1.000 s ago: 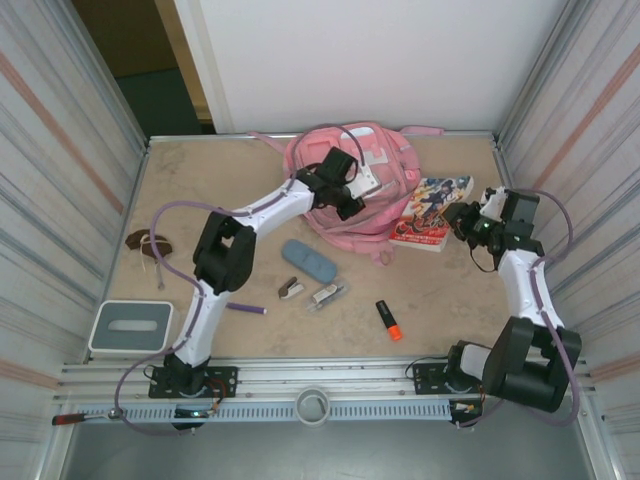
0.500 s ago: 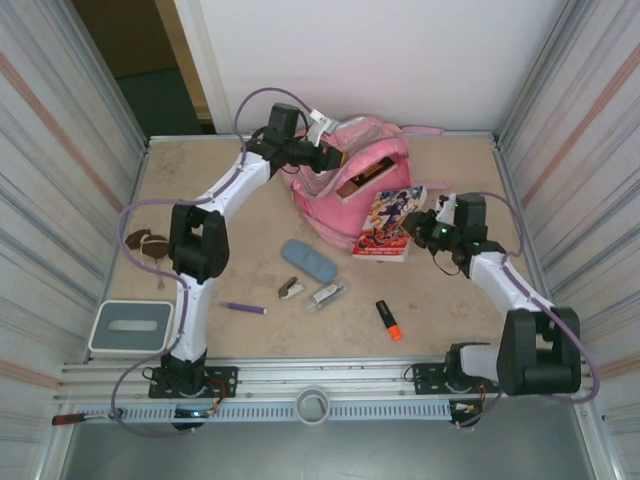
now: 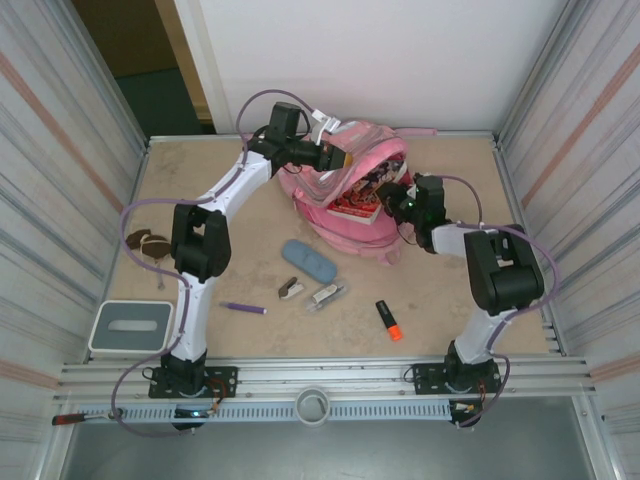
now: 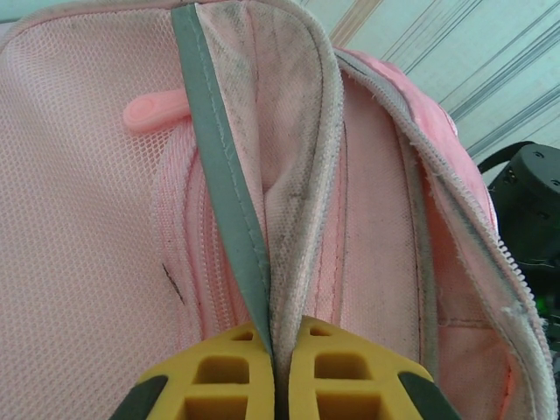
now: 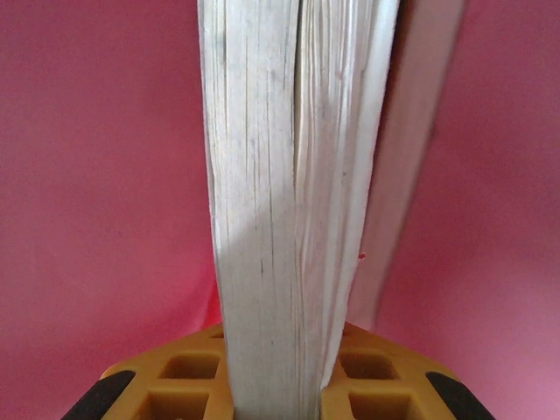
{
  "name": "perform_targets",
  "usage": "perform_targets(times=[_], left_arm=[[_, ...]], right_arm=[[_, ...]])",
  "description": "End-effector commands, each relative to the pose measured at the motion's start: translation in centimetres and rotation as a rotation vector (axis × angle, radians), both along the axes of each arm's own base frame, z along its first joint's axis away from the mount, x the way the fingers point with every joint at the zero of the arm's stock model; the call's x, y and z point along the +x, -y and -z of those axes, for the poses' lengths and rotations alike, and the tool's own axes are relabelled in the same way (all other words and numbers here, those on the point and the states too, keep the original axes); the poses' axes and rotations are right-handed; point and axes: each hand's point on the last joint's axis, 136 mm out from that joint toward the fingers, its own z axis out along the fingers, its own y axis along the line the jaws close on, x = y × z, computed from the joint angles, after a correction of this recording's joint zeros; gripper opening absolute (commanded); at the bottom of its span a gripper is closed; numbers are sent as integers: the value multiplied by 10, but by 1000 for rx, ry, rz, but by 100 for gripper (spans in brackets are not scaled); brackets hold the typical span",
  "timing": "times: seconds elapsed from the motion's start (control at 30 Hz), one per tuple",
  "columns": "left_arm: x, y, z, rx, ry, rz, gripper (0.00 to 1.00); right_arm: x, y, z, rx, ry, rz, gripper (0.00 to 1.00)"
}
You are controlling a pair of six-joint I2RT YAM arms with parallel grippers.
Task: Pack books, pencil case, and school supplies into a backpack
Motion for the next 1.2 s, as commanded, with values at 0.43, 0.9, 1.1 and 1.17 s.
perform_targets(times=[0.43,0.9,1.1,1.17], left_arm=[[-4,13,-55,-114,115,50,0],[18,11,-9,-63,29,-54,0],[14,22,41,97,26,-96,3],[12,23,47,140,30,-104,10]], right_arm=[[72,-1,-18,-194,69,84,51],[-63,85,-59,-520,88,84,61],[-92,125,-68,-703,79,159,63],[-96,126,-69,-731,86,145,64]])
